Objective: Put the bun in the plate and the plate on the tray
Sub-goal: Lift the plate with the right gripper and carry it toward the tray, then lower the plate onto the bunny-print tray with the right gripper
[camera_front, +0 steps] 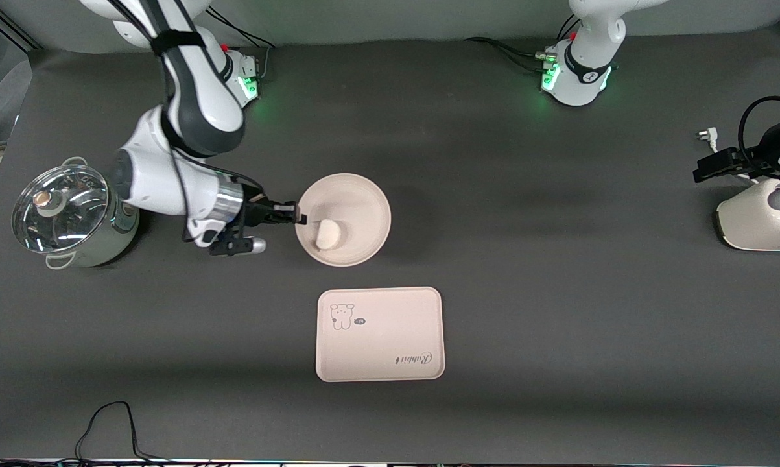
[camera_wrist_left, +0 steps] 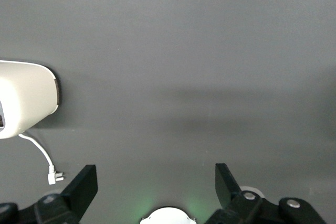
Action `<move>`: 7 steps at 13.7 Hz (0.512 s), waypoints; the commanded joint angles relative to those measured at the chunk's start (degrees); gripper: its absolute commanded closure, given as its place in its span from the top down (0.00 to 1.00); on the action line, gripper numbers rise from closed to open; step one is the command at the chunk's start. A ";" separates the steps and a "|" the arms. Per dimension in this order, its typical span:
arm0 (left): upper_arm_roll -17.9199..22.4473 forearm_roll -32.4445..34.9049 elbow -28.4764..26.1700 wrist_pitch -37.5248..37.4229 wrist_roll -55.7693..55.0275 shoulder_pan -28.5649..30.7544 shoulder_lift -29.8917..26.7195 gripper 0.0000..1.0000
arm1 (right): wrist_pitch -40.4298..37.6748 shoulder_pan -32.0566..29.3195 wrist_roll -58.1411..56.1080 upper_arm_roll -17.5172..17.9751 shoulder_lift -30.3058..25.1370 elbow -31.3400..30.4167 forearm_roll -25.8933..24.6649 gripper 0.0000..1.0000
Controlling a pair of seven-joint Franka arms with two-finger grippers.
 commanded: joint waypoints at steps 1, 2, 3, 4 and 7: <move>0.08 -0.38 0.09 2.43 1.00 -0.32 0.42 1.00 | -5.89 -1.80 5.07 -0.37 9.60 15.28 -1.23 0.00; 0.16 -0.38 0.00 2.88 1.00 -0.23 0.59 1.00 | -6.77 -3.29 6.22 -0.28 14.34 21.69 -0.61 0.00; 0.17 -0.12 0.00 3.05 1.00 -0.32 1.12 1.00 | -6.78 -3.74 8.32 -0.19 18.91 27.41 -0.52 0.00; 0.17 -0.12 0.09 3.32 0.92 -0.41 1.30 1.00 | -6.69 -3.83 10.26 -0.11 23.48 32.08 0.35 0.00; -0.53 -0.03 0.00 2.45 0.83 -1.11 0.69 1.00 | -5.90 -7.86 12.38 0.07 33.95 42.29 7.55 0.00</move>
